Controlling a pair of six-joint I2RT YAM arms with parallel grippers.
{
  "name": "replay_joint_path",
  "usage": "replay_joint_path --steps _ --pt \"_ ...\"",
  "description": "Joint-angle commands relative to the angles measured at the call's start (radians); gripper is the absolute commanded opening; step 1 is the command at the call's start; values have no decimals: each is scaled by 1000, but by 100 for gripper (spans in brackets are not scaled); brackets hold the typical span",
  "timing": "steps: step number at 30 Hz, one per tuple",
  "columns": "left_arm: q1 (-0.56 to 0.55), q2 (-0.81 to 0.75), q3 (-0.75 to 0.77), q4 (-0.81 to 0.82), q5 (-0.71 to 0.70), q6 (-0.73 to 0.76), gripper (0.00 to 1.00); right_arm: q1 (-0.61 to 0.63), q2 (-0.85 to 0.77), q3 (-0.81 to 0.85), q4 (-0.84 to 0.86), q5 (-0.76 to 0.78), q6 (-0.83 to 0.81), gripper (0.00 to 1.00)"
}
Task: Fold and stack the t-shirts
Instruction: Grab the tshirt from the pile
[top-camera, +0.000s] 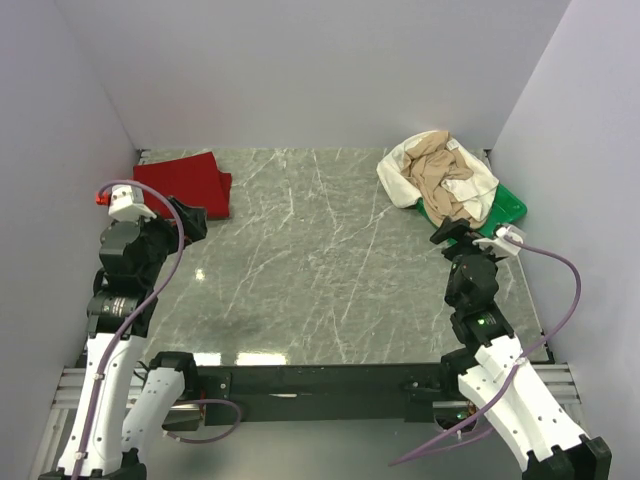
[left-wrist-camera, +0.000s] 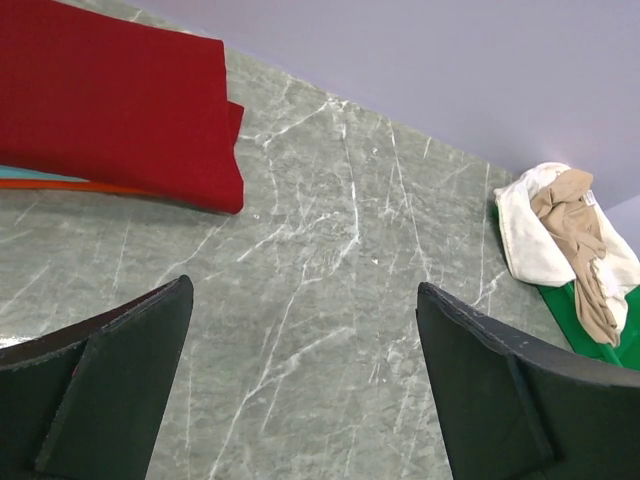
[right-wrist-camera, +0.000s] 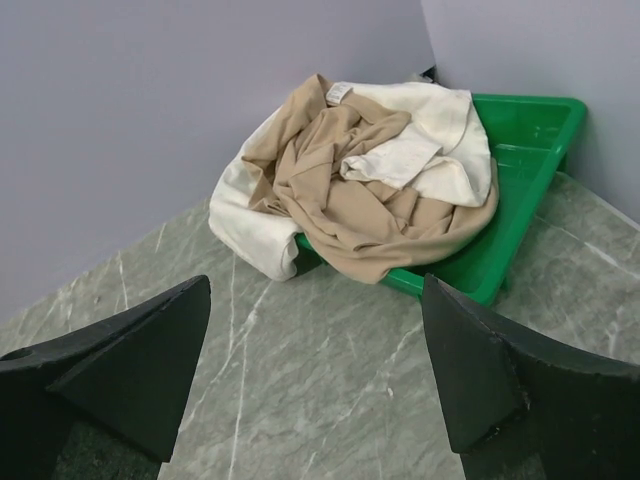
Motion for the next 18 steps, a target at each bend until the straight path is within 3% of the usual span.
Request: replay_joint_path --steps 1,8,12,15,18 --pt "6 4 1 48 27 10 100 -5 -14 1 12 40 22 92" --pt "6 29 19 72 152 27 99 -4 58 99 -89 -2 33 92" --pt "6 62 27 37 86 15 99 -14 156 236 -181 -84 30 93" --pt "9 101 39 -18 50 22 99 -36 300 384 -362 -153 39 93" --pt "14 121 37 -38 37 30 99 -60 445 473 -457 -139 44 93"
